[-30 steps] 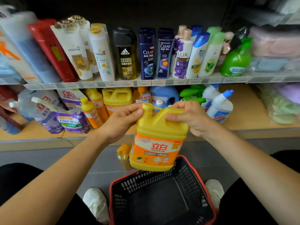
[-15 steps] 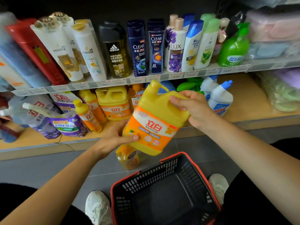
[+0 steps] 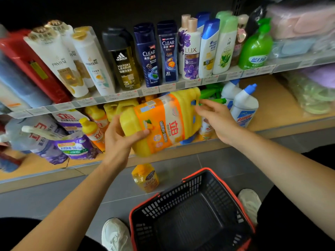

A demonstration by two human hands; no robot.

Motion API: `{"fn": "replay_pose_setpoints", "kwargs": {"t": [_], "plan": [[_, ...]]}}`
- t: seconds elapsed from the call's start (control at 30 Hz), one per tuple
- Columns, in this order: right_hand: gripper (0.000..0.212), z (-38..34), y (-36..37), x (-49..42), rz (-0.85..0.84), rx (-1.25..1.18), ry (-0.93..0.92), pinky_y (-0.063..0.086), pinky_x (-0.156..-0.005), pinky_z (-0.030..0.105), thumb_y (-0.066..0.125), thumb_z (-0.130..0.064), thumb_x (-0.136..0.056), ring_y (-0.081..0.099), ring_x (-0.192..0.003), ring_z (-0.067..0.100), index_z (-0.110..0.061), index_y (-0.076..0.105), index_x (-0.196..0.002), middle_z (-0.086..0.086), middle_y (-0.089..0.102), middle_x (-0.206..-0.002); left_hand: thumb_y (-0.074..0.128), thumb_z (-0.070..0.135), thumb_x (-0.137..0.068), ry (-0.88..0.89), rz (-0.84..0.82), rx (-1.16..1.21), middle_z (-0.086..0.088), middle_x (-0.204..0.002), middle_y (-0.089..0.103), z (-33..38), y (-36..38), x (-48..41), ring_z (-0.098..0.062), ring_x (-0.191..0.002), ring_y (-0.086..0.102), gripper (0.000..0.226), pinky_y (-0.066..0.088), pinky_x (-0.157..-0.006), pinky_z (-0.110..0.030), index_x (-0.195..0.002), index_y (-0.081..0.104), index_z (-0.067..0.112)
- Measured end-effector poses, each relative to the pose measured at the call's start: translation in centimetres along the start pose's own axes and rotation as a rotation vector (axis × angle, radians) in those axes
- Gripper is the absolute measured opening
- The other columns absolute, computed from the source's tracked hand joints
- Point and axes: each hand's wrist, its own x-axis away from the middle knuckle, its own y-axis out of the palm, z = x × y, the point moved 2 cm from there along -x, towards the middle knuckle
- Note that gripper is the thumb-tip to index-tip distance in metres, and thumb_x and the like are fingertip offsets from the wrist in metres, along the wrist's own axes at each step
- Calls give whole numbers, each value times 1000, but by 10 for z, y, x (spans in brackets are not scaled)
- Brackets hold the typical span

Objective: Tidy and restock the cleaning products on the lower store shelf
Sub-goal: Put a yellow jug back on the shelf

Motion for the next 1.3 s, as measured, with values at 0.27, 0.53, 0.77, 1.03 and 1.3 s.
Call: {"fn": "replay_pose_setpoints", "kwargs": {"t": [0.27, 0.53, 0.77, 1.03, 1.3], "plan": [[105, 12, 35, 20, -429, 581, -421, 37, -108, 18, 92, -37, -65, 40, -132, -3, -29, 33, -151, -23, 42, -144, 97, 36, -58, 340, -269, -585, 10, -126, 65, 30, 11, 6, 0, -118, 59, 84, 51, -98, -21, -132, 61, 19], [90, 25, 41, 30, -434, 414, -442, 52, -91, 17, 96, -31, -60, 61, -112, -3, -27, 52, -139, -12, 64, -123, 81, 48, -74, 339, -381, -541, 6, -134, 62, 34, 23, 21, -9, -127, 56, 75, 51, -103, -40, -140, 56, 22], [84, 31, 42, 39, -237, 446, -517, 49, -79, 9, 94, -41, -59, 60, -100, -12, -36, 54, -133, -22, 63, -109, 71, 28, -92, 720, -329, -698, -13, -148, 53, 32, 31, 33, -26, -139, 50, 44, 47, -108, -52, -132, 64, 10], [79, 32, 43, 42, -191, 368, -476, 56, -82, 23, 95, -35, -60, 66, -98, 1, -24, 58, -129, -15, 67, -106, 77, 9, -90, 979, -254, -737, -18, -138, 61, 16, 29, 34, -37, -139, 50, 40, 48, -108, -54, -128, 65, 3], [78, 32, 38, 44, -225, 217, -403, 57, -91, 30, 93, -28, -64, 66, -107, 5, -30, 55, -132, -11, 68, -119, 60, 29, -100, 608, -191, -627, 3, -151, 52, 11, 15, 27, -16, -143, 45, 43, 42, -115, -47, -142, 57, 17]]}}
